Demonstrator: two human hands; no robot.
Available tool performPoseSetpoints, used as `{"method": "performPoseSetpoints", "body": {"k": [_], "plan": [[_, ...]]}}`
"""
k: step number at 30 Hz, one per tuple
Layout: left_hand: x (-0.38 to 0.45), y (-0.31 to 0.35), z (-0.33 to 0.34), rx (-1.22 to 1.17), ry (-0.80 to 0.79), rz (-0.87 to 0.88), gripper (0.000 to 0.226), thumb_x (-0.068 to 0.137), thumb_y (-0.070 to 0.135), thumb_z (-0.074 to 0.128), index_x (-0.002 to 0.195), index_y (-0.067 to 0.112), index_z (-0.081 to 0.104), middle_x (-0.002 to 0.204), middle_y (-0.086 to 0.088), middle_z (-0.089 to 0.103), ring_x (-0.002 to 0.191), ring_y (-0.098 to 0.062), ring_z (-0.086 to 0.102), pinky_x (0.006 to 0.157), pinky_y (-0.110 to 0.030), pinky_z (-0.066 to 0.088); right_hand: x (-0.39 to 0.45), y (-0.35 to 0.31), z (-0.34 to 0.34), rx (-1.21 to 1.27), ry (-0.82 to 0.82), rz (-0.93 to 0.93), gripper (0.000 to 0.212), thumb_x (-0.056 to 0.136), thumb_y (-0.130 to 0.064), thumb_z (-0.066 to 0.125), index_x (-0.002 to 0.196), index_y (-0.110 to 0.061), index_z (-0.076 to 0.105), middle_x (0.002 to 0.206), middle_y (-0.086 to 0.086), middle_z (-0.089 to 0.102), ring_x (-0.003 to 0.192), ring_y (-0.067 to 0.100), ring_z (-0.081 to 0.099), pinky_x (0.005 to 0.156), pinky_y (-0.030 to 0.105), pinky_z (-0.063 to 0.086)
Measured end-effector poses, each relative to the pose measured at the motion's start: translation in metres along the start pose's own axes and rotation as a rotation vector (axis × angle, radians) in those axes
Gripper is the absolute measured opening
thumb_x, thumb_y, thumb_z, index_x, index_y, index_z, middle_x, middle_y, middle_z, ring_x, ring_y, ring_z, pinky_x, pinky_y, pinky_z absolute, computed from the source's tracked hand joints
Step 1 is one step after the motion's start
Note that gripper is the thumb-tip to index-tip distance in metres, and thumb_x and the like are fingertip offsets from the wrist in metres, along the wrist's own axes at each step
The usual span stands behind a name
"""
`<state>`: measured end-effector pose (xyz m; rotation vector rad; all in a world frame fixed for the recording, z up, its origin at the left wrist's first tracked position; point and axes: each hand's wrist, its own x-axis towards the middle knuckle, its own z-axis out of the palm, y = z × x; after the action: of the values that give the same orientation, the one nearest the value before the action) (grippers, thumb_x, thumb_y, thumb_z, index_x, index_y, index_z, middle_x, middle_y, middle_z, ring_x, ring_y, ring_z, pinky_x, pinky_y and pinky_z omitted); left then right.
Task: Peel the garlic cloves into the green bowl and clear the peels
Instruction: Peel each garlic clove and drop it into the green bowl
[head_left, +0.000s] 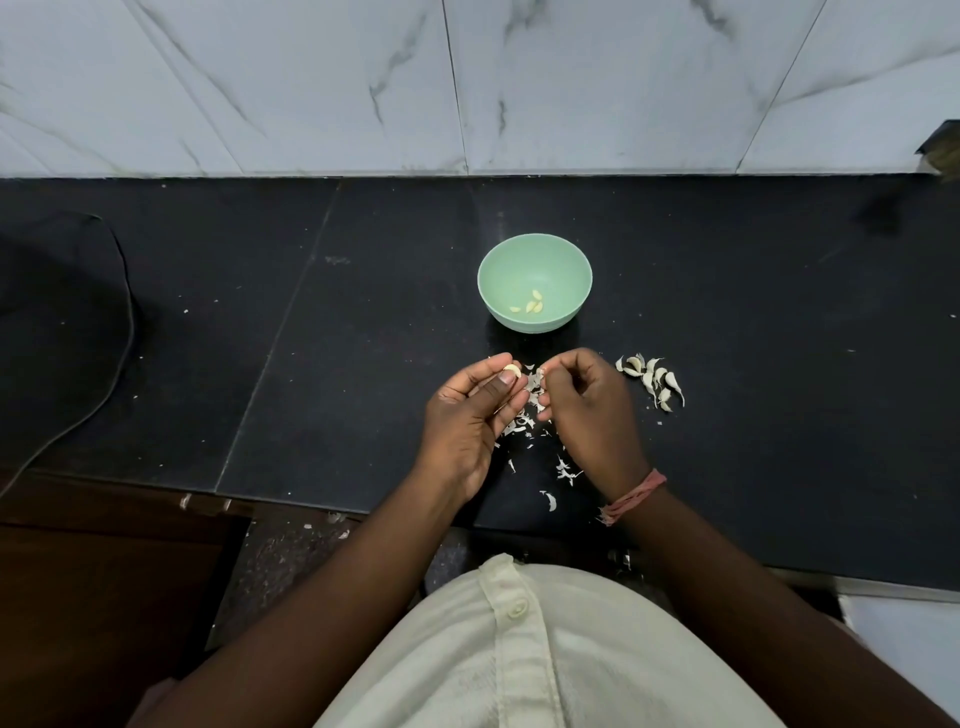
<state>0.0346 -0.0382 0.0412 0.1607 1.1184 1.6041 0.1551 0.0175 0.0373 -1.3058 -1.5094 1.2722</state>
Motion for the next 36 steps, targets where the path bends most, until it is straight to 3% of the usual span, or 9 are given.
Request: {"method": "performPoseSetpoints", "body": {"k": [3,6,13,17,22,28,32,34,36], "plan": [[0.000,0.000,0.000,0.003,0.005,0.005,0.020,0.089,-0.005,0.064,0.107,0.002,0.071,0.095,-0.014,0.074,0.088,-0.020,0.073,0.084,-0.030,0.060,0.001,0.002,0.002,-0.058,0.018,-0.059,0.018,0.096,-0.024,0.065,0.081,-0.015,0.066,0.069,0.000,0.069,0.063,0.020,0.069,0.061,0.035,0.056],[0.000,0.000,-0.001,0.006,0.006,0.010,0.020,0.089,-0.006,0.064,0.107,0.001,0.071,0.095,-0.016,0.074,0.091,-0.023,0.074,0.081,-0.029,0.060,0.002,0.004,0.002,-0.011,-0.014,-0.045,0.003,0.091,-0.015,0.071,0.089,-0.013,0.071,0.077,-0.003,0.073,0.068,0.012,0.072,0.065,0.026,0.057],[0.001,-0.001,-0.004,0.125,0.003,0.083,0.020,0.087,-0.008,0.067,0.105,-0.002,0.070,0.094,-0.019,0.074,0.086,-0.023,0.074,0.078,-0.026,0.061,0.001,0.006,0.004,0.052,-0.112,-0.067,0.020,0.089,-0.003,0.071,0.105,-0.013,0.072,0.092,0.000,0.074,0.085,0.015,0.072,0.079,0.030,0.060],[-0.002,-0.003,-0.004,0.191,0.012,0.098,0.020,0.085,-0.009,0.068,0.104,-0.003,0.071,0.091,-0.020,0.075,0.082,-0.022,0.074,0.072,-0.023,0.060,0.000,0.007,0.002,0.122,-0.134,-0.027,0.011,0.092,-0.002,0.068,0.099,-0.007,0.074,0.084,0.006,0.076,0.074,0.017,0.072,0.071,0.029,0.060],[-0.003,-0.010,-0.005,0.355,0.014,0.169,0.022,0.089,-0.004,0.068,0.110,0.001,0.070,0.097,-0.022,0.074,0.085,-0.025,0.072,0.081,-0.032,0.060,-0.002,0.007,-0.003,0.197,-0.119,0.032,0.010,0.091,0.000,0.067,0.094,-0.007,0.074,0.080,0.011,0.076,0.067,0.021,0.072,0.066,0.032,0.061],[-0.014,-0.017,0.003,0.508,0.080,0.275,0.009,0.089,0.002,0.071,0.096,0.005,0.076,0.088,-0.021,0.074,0.083,-0.030,0.073,0.087,-0.047,0.059,-0.002,0.004,-0.012,0.205,-0.134,0.068,0.006,0.089,0.000,0.069,0.093,-0.001,0.073,0.077,0.013,0.075,0.062,0.020,0.070,0.057,0.024,0.056],[-0.023,-0.025,0.011,0.598,0.147,0.319,0.008,0.090,0.006,0.070,0.094,0.006,0.076,0.085,-0.015,0.076,0.085,-0.038,0.073,0.083,-0.055,0.059,-0.005,0.005,-0.022,0.203,-0.161,0.090,0.006,0.089,0.000,0.069,0.093,0.000,0.073,0.081,0.013,0.076,0.062,0.020,0.070,0.057,0.024,0.057],[-0.030,-0.031,0.018,0.669,0.205,0.364,0.007,0.089,0.008,0.070,0.091,0.009,0.076,0.081,-0.011,0.076,0.082,-0.036,0.073,0.077,-0.049,0.061,-0.009,0.005,-0.027,0.221,-0.176,0.095,0.006,0.089,0.001,0.069,0.093,0.002,0.073,0.081,0.015,0.076,0.062,0.018,0.070,0.056,0.022,0.056],[-0.034,-0.037,0.022,0.743,0.267,0.407,0.006,0.088,0.009,0.070,0.089,0.012,0.076,0.074,-0.002,0.074,0.069,-0.015,0.070,0.068,-0.031,0.058,-0.013,0.005,-0.032,0.232,-0.181,0.108,0.005,0.089,0.001,0.069,0.091,0.001,0.073,0.080,0.014,0.075,0.061,0.016,0.070,0.055,0.019,0.054]]}}
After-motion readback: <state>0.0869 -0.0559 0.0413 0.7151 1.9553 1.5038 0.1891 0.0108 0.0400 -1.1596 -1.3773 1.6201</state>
